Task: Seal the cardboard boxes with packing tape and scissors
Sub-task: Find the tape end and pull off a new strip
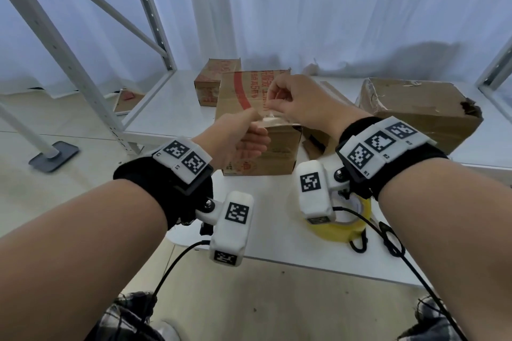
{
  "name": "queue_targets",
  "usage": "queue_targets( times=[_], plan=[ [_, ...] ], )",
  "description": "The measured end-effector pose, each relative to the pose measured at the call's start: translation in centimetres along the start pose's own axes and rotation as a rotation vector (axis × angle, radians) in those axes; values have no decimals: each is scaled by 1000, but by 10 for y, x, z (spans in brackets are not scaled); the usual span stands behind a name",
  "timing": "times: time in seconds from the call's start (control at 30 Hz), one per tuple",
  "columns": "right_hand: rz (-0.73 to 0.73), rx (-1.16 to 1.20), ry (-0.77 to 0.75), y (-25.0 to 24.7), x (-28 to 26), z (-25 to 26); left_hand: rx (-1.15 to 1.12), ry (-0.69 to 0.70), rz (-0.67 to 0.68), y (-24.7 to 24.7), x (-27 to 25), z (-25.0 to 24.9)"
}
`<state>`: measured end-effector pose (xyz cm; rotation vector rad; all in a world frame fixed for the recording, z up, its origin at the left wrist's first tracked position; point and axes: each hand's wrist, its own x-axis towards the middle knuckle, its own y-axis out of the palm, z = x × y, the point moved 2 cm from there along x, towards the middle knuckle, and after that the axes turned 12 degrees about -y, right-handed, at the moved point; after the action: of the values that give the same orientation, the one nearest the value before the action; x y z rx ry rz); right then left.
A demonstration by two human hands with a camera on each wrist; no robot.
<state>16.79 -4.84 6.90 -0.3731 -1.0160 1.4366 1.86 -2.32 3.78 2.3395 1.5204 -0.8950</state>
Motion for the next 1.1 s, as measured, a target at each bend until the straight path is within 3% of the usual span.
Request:
queue_targets(
  times=[0.13, 0.33, 0.53, 0.93, 1.1],
  plan=[
    [-10, 88, -14, 11, 9, 1, -82, -42, 29, -7, -1, 2],
    [-96, 71, -2, 7, 8, -1, 15, 114, 152, -10, -2, 9],
    [-123, 85, 27, 5, 5, -6, 17, 132, 197, -12, -6, 13],
    [-140, 50, 49, 21, 11, -21, -155, 32, 2, 1, 0, 18],
    [-161, 31, 53, 21, 11, -23, -163, 29, 40, 6, 3, 22]
  ],
)
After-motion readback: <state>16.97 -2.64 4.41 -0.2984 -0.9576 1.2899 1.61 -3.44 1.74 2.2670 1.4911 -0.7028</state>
